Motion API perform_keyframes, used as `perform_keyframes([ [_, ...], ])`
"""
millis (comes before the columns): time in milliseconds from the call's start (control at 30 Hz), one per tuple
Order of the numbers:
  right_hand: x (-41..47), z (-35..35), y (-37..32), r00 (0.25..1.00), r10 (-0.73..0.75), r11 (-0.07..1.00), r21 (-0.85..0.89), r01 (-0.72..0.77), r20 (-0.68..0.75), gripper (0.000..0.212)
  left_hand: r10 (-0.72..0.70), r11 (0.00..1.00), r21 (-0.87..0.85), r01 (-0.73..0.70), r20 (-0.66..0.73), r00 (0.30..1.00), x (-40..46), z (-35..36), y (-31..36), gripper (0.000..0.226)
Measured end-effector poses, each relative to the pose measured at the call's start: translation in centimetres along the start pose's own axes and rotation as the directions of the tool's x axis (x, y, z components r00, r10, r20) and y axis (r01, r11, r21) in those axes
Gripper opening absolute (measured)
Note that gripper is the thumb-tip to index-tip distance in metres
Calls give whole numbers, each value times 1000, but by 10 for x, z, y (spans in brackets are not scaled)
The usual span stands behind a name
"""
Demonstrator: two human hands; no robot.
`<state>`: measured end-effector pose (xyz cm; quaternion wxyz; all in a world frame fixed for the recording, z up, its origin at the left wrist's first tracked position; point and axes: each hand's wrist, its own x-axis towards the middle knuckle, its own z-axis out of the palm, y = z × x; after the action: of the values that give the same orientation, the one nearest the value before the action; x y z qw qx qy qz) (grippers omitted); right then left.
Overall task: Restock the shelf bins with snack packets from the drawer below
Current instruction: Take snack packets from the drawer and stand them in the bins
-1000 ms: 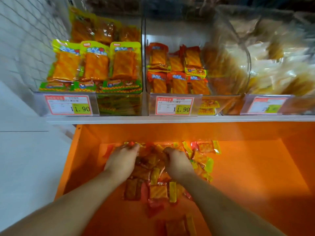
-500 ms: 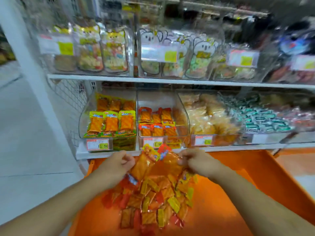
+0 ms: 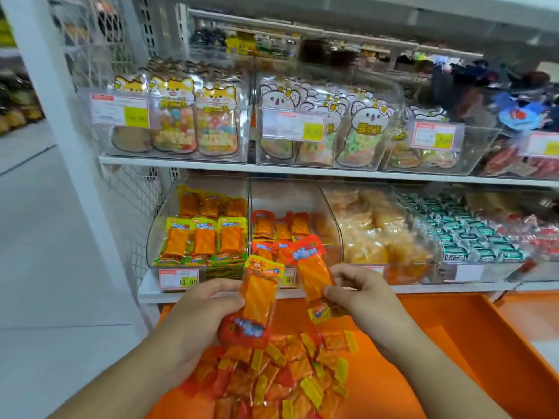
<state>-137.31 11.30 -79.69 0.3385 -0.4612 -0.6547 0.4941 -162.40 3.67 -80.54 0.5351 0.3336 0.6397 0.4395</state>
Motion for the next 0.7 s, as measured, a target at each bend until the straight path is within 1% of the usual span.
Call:
perform_keyframes([
  [67, 9, 3, -1, 998, -63, 997, -41, 61, -33, 33, -16, 1000, -14, 16, -23, 1000, 6, -2, 2, 22],
  [167, 24, 8, -4, 971, -202, 978, -74, 194, -125, 45, -30, 999, -44, 28, -37, 999, 15, -5, 3, 23],
  [233, 30, 12, -10, 956, -262, 964, -77, 253, -134, 50, -40, 996, -83, 38, -24, 999, 17, -4, 4, 23],
  [333, 34, 15, -9, 944, -318, 946, -93, 310, -91, 53, -33, 990, -137, 33, 2, 999, 19, -1, 4, 22],
  [433, 32, 21, -8, 942, -333, 939, -104, 328, -42, 52, -6, 980, -196, 15, 44, 999, 19, 1, 2, 17],
  [500, 28, 27, -10, 936, -352, 926, -151, 346, -15, 52, 23, 976, -215, -9, 63, 998, 17, 3, 1, 17],
  [633, 19, 34, -13, 932, -358, 907, -216, 362, 60, 47, 58, 985, -170, -41, 95, 994, 11, 2, -1, 39],
  [700, 17, 33, -14, 929, -363, 904, -213, 370, 72, 44, 75, 988, -143, -60, 100, 992, 7, 1, -1, 43],
])
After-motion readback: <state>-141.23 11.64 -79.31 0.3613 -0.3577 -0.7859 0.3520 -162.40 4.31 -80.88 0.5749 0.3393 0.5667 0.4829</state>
